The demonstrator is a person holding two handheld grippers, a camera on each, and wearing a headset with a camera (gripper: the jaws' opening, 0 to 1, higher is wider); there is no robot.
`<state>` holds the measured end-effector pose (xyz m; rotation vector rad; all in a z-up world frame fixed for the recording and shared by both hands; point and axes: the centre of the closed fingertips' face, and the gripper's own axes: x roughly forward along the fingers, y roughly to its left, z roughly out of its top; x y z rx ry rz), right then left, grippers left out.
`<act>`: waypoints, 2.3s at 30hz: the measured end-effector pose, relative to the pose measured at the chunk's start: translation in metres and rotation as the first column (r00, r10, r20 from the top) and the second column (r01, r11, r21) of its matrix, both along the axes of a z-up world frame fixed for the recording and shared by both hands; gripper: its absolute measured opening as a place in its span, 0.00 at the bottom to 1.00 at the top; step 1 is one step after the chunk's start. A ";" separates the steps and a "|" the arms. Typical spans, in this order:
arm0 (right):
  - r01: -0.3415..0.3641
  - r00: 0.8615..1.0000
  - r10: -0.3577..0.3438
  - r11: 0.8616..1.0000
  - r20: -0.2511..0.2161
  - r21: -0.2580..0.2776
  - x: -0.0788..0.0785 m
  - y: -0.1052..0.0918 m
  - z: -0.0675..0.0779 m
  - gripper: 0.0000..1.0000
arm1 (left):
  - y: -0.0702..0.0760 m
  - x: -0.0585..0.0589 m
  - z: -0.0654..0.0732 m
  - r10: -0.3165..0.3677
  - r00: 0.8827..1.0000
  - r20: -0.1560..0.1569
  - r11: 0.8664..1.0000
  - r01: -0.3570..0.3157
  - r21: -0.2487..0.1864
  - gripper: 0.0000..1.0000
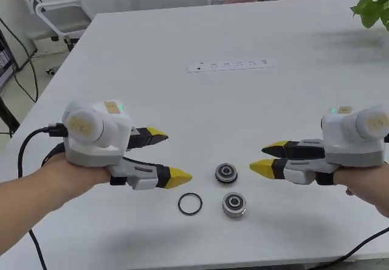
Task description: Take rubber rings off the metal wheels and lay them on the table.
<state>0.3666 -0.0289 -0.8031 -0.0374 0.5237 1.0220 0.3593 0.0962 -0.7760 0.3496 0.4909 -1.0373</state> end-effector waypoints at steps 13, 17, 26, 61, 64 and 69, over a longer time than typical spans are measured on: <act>-0.019 1.000 0.020 0.999 0.018 -0.043 0.004 -0.008 -0.019 0.30 | -0.020 0.003 -0.016 -0.031 0.999 -0.022 0.999 0.031 0.015 0.61; -0.052 0.998 0.054 0.997 0.021 -0.063 0.003 -0.004 -0.025 0.28 | -0.027 0.004 -0.023 -0.040 0.999 -0.024 0.999 0.040 0.020 0.61; -0.114 0.993 0.117 0.989 0.023 -0.090 -0.001 0.008 -0.034 0.27 | -0.037 0.005 -0.037 -0.051 0.998 -0.045 0.998 0.052 0.027 0.56; -0.200 0.979 0.201 0.970 -0.004 -0.134 0.001 0.035 -0.049 0.24 | -0.062 0.008 -0.060 -0.066 0.994 -0.092 0.997 0.068 0.023 0.44; -0.208 0.978 0.209 0.968 -0.006 -0.143 0.000 0.036 -0.051 0.24 | -0.066 0.009 -0.062 -0.072 0.993 -0.098 0.997 0.074 0.018 0.41; -0.213 0.977 0.214 0.966 -0.006 -0.146 0.000 0.037 -0.053 0.24 | -0.072 0.009 -0.063 -0.070 0.992 -0.109 0.997 0.072 0.009 0.38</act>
